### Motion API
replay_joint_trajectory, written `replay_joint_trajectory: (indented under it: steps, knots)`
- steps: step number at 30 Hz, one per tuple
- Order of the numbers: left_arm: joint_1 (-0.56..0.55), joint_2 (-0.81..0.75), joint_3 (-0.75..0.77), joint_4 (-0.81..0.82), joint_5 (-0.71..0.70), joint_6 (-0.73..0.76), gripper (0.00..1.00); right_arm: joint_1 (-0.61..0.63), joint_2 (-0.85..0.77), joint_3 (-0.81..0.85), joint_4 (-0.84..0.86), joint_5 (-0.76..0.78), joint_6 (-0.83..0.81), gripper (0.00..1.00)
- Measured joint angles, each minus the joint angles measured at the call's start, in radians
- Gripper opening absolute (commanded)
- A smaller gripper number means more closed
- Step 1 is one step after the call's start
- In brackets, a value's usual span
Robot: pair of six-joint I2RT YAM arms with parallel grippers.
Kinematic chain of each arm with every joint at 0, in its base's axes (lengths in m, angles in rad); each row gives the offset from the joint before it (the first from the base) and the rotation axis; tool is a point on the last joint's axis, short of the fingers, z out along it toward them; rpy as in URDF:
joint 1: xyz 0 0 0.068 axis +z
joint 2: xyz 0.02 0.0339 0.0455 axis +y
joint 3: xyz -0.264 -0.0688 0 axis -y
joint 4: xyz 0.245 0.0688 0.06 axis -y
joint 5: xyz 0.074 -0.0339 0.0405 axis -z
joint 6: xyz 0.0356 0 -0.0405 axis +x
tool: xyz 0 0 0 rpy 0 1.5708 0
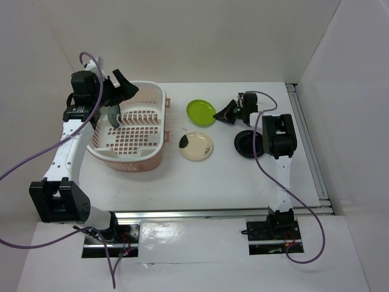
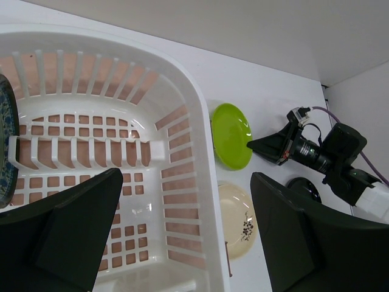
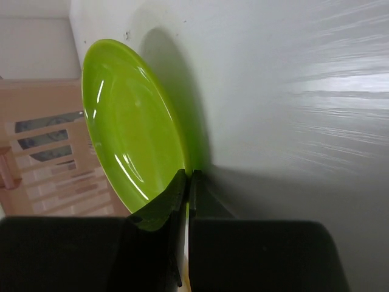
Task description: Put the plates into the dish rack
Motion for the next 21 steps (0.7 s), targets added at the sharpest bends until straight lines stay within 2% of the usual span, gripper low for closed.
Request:
replay_joint_trajectory:
  steps: [7, 11, 16, 21]
  knots:
    - [-0.005, 0.0, 0.023, -0.017, -0.008, 0.004, 1.0, -0.037, -0.042, -0.006, -0.003, 0.026, 0.034, 0.0]
    - [-0.027, 0.008, 0.085, -0.027, -0.011, 0.01, 1.0, -0.039, -0.158, -0.006, -0.017, 0.034, 0.022, 0.0]
    - [-0.123, 0.066, 0.183, -0.032, -0.018, 0.055, 1.0, 0.015, -0.331, 0.065, -0.057, 0.033, -0.061, 0.0]
    - [-0.222, 0.152, 0.272, -0.063, -0.019, 0.089, 1.0, 0.105, -0.41, 0.154, -0.079, 0.023, -0.124, 0.0]
